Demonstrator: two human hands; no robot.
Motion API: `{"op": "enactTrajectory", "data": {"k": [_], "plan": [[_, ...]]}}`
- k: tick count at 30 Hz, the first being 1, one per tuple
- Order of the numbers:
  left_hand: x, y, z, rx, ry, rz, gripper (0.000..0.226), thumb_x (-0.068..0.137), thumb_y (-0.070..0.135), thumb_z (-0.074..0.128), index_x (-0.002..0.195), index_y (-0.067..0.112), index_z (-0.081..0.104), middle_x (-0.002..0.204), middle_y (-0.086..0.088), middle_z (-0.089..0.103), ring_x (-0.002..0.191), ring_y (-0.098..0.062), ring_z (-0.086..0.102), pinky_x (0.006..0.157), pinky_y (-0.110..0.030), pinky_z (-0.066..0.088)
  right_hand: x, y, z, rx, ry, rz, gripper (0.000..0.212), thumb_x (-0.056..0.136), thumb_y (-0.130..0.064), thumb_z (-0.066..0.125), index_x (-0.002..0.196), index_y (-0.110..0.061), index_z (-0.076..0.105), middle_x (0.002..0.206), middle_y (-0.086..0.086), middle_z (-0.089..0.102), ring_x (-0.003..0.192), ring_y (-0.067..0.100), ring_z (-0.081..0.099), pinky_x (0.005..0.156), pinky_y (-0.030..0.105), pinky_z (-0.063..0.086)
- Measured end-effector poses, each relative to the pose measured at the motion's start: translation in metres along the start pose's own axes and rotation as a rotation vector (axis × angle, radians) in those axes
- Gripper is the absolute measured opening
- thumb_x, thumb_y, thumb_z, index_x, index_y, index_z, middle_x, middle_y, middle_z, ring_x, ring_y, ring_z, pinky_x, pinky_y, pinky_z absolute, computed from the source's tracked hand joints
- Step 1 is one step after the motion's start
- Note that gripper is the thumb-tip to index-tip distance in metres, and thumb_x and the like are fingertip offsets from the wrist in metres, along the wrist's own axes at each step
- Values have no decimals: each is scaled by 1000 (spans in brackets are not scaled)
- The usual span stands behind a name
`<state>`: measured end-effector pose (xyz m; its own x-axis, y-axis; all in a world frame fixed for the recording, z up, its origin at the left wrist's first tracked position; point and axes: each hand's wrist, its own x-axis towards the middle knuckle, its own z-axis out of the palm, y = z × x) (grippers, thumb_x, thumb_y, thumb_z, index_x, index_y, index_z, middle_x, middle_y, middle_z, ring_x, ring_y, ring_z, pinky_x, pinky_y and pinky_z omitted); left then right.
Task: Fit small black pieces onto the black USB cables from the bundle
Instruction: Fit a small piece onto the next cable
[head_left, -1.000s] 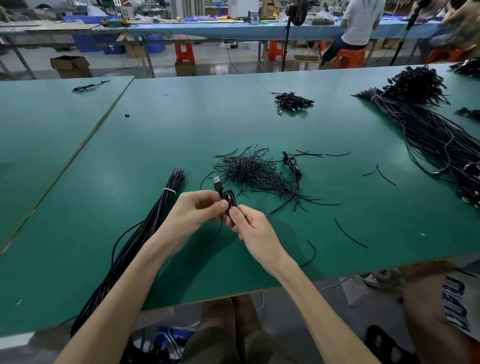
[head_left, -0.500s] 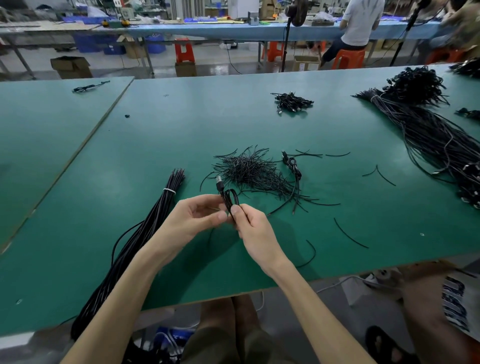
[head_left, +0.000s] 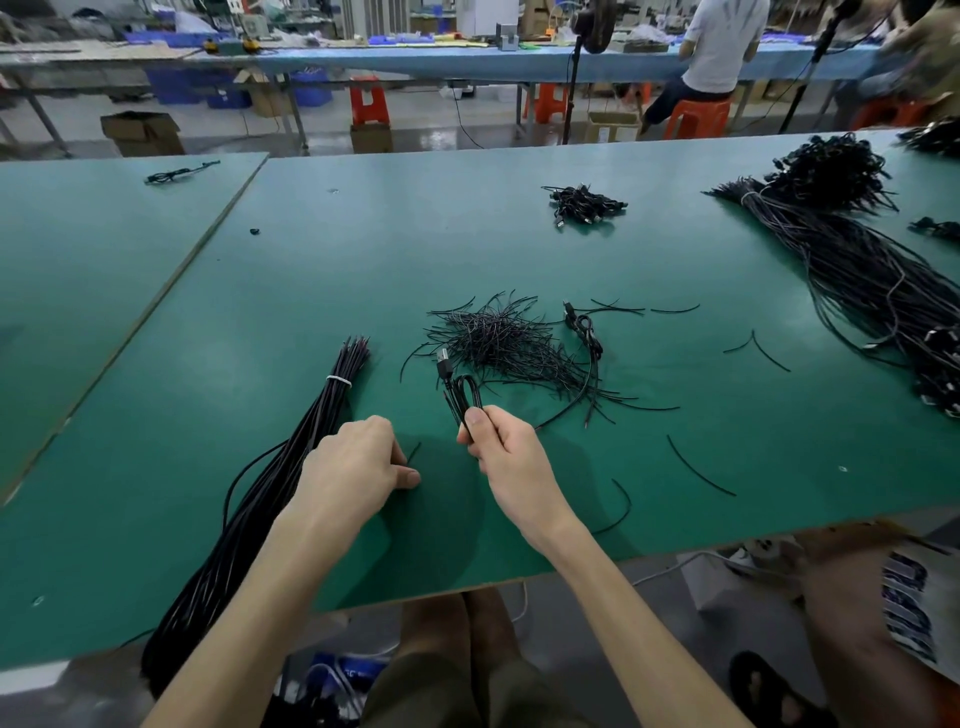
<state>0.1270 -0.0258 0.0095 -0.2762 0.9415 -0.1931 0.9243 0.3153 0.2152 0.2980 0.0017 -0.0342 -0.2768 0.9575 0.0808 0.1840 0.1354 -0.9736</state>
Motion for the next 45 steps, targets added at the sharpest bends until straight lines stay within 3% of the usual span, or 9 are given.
{"op": "enactTrajectory", "data": {"k": [7, 10, 12, 16, 19, 23, 28, 34, 45], "plan": [[-1, -4, -1, -20, -59, 42, 17, 93, 39, 72, 92, 22, 75, 88, 3, 67, 81, -19, 65, 71, -31, 51, -1, 0, 0, 7, -10, 0, 36, 109, -38, 45, 80, -22, 59, 68, -20, 57, 65, -5, 52, 68, 22, 38], [-4, -6, 0, -115, 38, 70, 18, 96, 35, 69, 85, 20, 72, 85, 4, 69, 81, -20, 68, 75, -34, 57, -1, -1, 0, 4, -8, -1, 36, 110, -38, 45, 80, -23, 59, 70, -17, 58, 64, -6, 51, 68, 22, 38], [-5, -5, -2, -342, 110, 119, 18, 97, 31, 71, 83, 20, 67, 79, 5, 72, 78, -15, 69, 76, -32, 57, -1, -1, 0, -3, -1, -5, 37, 110, -38, 44, 80, -23, 59, 72, -13, 58, 65, -4, 51, 69, 25, 39], [-7, 3, -10, -1036, -37, 326, 21, 90, 16, 76, 93, -2, 66, 73, -8, 75, 67, -20, 66, 62, -28, 51, -1, -3, 1, -15, 20, -22, 38, 110, -37, 45, 75, -28, 57, 69, -12, 52, 62, 2, 44, 66, 32, 38], [-5, 10, -7, -1172, -79, 382, 27, 86, 12, 76, 98, -5, 59, 76, -8, 73, 65, -21, 63, 59, -25, 51, -2, -5, 1, -23, 24, -44, 40, 110, -36, 44, 72, -25, 51, 63, -12, 43, 61, 9, 36, 61, 37, 33], [7, 12, 0, -1337, -242, 216, 43, 75, 22, 82, 103, 4, 55, 83, -14, 73, 66, -20, 61, 66, -26, 54, -3, -5, 1, -41, 2, -55, 38, 110, -33, 44, 77, -18, 54, 63, -14, 47, 60, 6, 39, 61, 36, 36], [21, 4, 2, -1412, -415, 200, 60, 80, 15, 85, 125, -13, 57, 89, -18, 66, 66, -17, 55, 62, -23, 51, -2, -5, 0, -38, -37, -79, 35, 111, -30, 43, 80, -27, 60, 66, -22, 58, 62, 0, 46, 64, 24, 38], [27, -1, 0, -1381, -578, 394, 55, 89, 10, 74, 140, 28, 63, 80, -8, 55, 69, -16, 49, 63, -24, 45, 0, -1, -1, -14, -81, -75, 33, 111, -27, 44, 94, -7, 65, 74, -15, 62, 66, -1, 50, 66, 21, 39], [35, -3, 6, -1461, -758, 391, 53, 88, 10, 70, 140, 20, 63, 82, -5, 53, 58, -9, 43, 61, -24, 43, 0, 0, -3, 5, -133, -68, 29, 111, -23, 44, 90, -13, 63, 69, -22, 60, 62, -4, 49, 63, 14, 39]]}}
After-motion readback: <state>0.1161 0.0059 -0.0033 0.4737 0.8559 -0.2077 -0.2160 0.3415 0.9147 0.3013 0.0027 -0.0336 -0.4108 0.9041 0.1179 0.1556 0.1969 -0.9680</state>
